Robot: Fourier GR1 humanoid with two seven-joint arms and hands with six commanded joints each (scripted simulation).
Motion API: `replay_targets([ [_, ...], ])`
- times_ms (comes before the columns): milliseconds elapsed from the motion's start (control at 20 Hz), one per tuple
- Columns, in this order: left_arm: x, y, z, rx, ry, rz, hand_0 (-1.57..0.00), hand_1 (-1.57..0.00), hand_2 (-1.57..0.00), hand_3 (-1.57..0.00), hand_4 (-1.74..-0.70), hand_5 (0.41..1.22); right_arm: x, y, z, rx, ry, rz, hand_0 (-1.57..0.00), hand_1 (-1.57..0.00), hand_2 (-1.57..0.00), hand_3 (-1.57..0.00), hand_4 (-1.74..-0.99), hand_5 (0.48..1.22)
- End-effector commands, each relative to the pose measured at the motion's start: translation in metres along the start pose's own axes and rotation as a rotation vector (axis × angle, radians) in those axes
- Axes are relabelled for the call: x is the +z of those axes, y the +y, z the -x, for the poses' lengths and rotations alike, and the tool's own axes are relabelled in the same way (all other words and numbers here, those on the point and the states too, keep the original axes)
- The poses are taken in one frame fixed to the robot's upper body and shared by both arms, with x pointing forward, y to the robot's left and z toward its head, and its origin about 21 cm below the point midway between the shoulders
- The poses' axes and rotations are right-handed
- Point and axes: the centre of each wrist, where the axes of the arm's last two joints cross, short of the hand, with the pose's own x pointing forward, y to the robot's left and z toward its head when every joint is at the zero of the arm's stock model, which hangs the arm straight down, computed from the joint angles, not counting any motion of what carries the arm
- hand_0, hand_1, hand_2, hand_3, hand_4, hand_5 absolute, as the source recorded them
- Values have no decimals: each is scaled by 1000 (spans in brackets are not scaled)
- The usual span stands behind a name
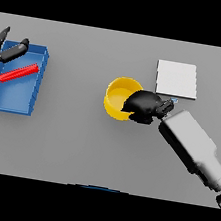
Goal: Pick up the red beaker and tilt it to pour out 1 green nut into yellow bowl. Pick up the yellow bowl and place it on the metallic measuring scale.
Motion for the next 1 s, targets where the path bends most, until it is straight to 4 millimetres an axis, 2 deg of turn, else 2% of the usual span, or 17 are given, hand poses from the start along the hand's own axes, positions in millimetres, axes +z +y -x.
replay_targets([
  [0, 1, 1, 1, -5, -8, -1, 1, 1, 1, 1, -778, 704, 3, -8, 1, 3, 1, 6, -1522, -1520, -1415, -1185, -1724, 1209],
  [250, 2, 3, -1, -7, -15, -4, 1, 1, 1, 1, -776, 702, 27, -32, 5, 1, 37, 28, -1555, -1554, -1491, -1153, -1735, 1217],
  [300, 1, 3, 1, 0, -17, -2, 1, 1, 1, 1, -780, 702, 31, -37, 4, 7, 56, 35, -1558, -1558, -1451, -1204, -1736, 1218],
  [550, 3, 5, -4, 22, -27, 4, 1, 1, 1, 1, -799, 704, 33, -50, -8, 22, 102, 63, -1567, -1567, -1507, -1179, -1739, 1219],
  [600, 1, 6, -5, 25, -19, 7, 1, 1, 1, 1, -800, 704, 39, -50, -4, 9, 114, 68, -1520, -1567, -1520, -1179, -1740, 1219],
  [750, 4, 10, -5, 40, -7, 7, 1, 1, 1, 1, -820, 717, 50, -59, 11, 17, 193, 112, -1545, -1569, -1487, -1183, -1740, 1220],
  [850, 4, 3, -5, 43, -2, 13, 1, 1, 1, 1, -831, 728, 55, -61, 26, 11, 222, 153, -1554, -1570, -1517, -1166, -1741, 1220],
  [950, 7, 7, -8, 41, -5, 7, 1, 1, 1, 1, -837, 737, 61, -64, 41, 10, 268, 187, -1560, -1570, -1533, -1156, -1741, 1221],
])
